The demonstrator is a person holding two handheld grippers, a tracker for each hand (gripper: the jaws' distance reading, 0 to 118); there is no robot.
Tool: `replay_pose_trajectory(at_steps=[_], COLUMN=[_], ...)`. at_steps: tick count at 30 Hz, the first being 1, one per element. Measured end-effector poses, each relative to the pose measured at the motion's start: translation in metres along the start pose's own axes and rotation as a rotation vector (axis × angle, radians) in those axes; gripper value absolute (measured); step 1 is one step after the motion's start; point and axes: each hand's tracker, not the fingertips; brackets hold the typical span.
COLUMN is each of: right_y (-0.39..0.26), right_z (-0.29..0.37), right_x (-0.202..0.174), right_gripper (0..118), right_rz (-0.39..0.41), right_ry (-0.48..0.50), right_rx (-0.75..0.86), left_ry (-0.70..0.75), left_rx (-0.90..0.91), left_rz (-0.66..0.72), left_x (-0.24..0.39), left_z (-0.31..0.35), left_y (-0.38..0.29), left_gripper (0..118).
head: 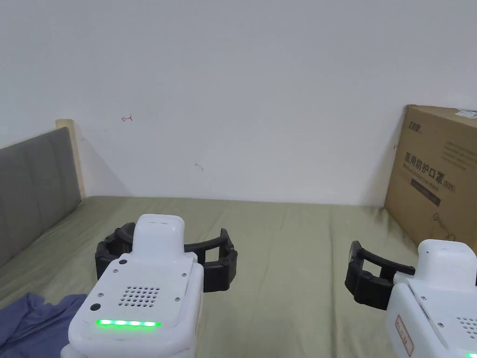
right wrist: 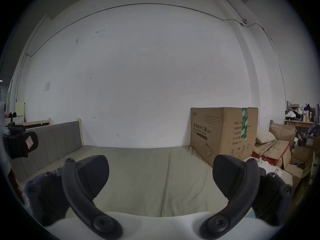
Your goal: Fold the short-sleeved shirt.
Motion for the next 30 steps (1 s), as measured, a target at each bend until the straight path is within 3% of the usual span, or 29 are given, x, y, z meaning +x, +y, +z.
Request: replay_pose_trajectory(at_steps=[1, 3, 4, 5, 6, 7, 9, 12, 20, 24, 30], right_y=[0.000, -0.001, -0.001, -0.002, -0.002, -0.002, -0.004, -0.005, -0.006, -0.009, -0.010], right_z=[0.000, 0.002, 0.003, 0.003, 0.000, 0.001, 0.000, 0.002, 0.001, -0.007, -0.020], right_x=[-0.001, -0.003, -0.004, -0.006, -0.006, -0.004, 0.004, 0.007, 0.008, -0.023, -0.117], right_gripper=[117, 106, 86, 33, 4, 4, 4, 3, 3, 3, 3], right_rz=[0.006, 0.032, 0.047, 0.049, 0.051, 0.042, -0.039, -0.027, -0.002, -0.004, -0.013], right_ry=[-0.004, -0.011, -0.009, -0.015, -0.017, -0.018, 0.057, 0.024, 0.045, 0.115, 0.352], right_rx=[-0.001, -0.008, -0.005, 0.001, -0.010, -0.016, -0.036, -0.030, -0.051, -0.058, -0.104], left_ry=[-0.004, -0.014, -0.018, -0.018, -0.011, 0.001, -0.048, -0.040, -0.040, 0.018, 0.269], left_rx=[-0.005, -0.014, -0.020, -0.032, -0.051, -0.064, -0.074, -0.071, -0.072, -0.106, -0.131], left_rz=[-0.004, -0.041, -0.070, -0.104, -0.129, -0.134, -0.092, -0.090, -0.006, 0.000, -0.003], left_x=[0.001, 0.003, 0.005, 0.009, 0.012, 0.014, 0.014, 0.015, -0.003, -0.041, -0.137], left_z=[0.000, 0.002, 0.002, 0.000, -0.002, -0.003, -0.002, -0.001, -0.002, 0.005, 0.050], left_y=[-0.001, -0.003, -0.004, -0.006, -0.007, -0.009, -0.012, -0.014, -0.011, -0.014, -0.017], left_gripper=[118, 103, 85, 45, 12, 1, 0, 0, 0, 0, 0])
